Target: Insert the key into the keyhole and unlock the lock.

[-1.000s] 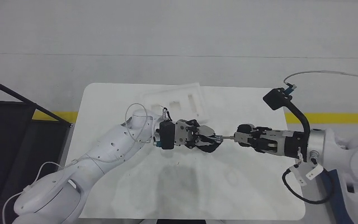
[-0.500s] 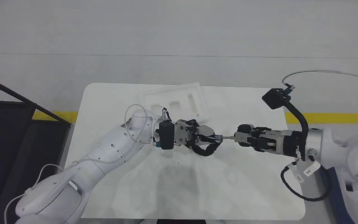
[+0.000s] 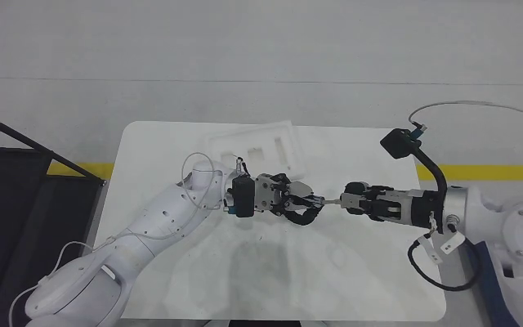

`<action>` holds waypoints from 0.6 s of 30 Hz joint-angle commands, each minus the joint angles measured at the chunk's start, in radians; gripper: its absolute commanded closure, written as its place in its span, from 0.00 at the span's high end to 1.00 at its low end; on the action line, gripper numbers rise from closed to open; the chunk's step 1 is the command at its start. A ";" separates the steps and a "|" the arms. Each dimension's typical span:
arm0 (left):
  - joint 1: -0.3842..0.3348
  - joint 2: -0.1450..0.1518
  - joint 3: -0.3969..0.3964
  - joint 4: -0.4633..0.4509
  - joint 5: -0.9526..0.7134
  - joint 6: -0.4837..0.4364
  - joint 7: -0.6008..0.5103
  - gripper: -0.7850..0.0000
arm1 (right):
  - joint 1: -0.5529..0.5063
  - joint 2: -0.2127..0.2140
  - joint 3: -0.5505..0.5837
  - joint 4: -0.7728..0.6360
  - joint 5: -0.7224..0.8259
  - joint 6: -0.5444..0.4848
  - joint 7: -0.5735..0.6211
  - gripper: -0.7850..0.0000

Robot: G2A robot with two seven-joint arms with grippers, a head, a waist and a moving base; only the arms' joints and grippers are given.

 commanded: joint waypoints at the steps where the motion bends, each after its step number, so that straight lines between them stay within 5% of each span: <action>1: 0.001 -0.001 -0.003 0.000 0.002 -0.002 -0.001 0.00 | 0.001 0.002 -0.003 0.001 0.001 0.000 -0.004 0.00; 18: 0.017 -0.017 -0.031 0.015 -0.018 -0.014 -0.010 0.00 | 0.011 0.015 -0.014 0.007 0.002 0.015 -0.062 0.00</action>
